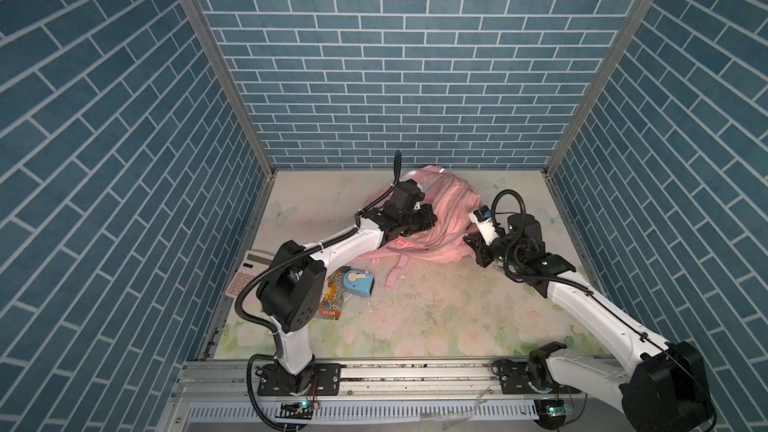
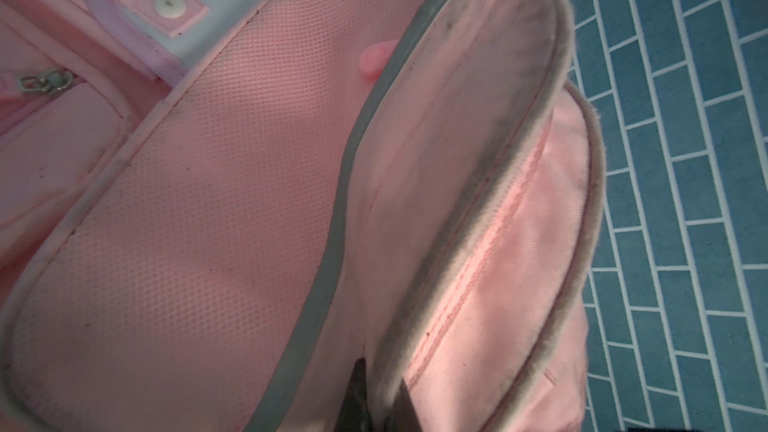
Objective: Pack the student bag
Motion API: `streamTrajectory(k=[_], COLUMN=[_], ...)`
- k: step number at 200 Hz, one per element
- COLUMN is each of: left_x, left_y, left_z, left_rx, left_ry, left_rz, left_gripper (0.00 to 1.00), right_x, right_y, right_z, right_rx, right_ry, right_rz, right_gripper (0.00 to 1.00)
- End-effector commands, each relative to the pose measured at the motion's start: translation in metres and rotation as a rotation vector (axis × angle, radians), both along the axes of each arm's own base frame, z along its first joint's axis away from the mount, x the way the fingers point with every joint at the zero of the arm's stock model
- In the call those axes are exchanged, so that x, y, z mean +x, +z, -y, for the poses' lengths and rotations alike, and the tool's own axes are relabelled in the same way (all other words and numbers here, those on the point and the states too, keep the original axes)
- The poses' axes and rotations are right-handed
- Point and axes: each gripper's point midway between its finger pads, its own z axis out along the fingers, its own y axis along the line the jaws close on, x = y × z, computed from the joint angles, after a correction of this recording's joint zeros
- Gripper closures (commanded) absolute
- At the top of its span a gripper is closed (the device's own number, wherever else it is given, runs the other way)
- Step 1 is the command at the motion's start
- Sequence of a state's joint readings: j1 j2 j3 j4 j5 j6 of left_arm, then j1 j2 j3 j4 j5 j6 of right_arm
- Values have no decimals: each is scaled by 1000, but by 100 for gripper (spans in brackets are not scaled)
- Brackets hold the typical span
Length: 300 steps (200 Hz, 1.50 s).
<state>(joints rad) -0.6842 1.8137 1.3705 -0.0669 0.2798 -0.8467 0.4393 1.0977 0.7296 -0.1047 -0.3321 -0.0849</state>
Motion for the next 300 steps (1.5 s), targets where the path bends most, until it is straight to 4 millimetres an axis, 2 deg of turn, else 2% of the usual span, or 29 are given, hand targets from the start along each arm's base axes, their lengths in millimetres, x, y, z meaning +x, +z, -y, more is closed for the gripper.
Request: streamTrajectory(k=[1,45,76,100,168,199,234,252,272,300], left_x=[30,46,53,55,53,54,54,53,53,54], left_y=[86,104,111,113,102,86,86,90,90,101], left_z=[12,10,8,10,3,4,12,20,20,18], left_rx=[-201,-193,-145,-125,-25,6,-24,-31,-60,-100], left_ry=[76,141,175,198,227,224,235,239,260,288], left_rz=[190,219,257,279,321,304,287,284,257,255], left_gripper=[100,100,100,100,100,100,100,100,100,100], right_x=[-19,-22,-26,-24,-16,-15,-17,-16,-14,-5], right_y=[-3,-10,-1,5,-2,-14,-13,-11,8,19], right_z=[-18,-33,-46,-51,-23,-8,-12,-22,-38,-36], right_rx=[6,29,91,130,99,14,43,110,210,290], right_ry=[78,49,72,24,-280,-366,-400,-429,-426,-463], right_rz=[-9,-61,-146,-216,-423,-469,-527,-517,-406,-254], right_gripper=[100,100,100,100,100,100,100,100,100,100])
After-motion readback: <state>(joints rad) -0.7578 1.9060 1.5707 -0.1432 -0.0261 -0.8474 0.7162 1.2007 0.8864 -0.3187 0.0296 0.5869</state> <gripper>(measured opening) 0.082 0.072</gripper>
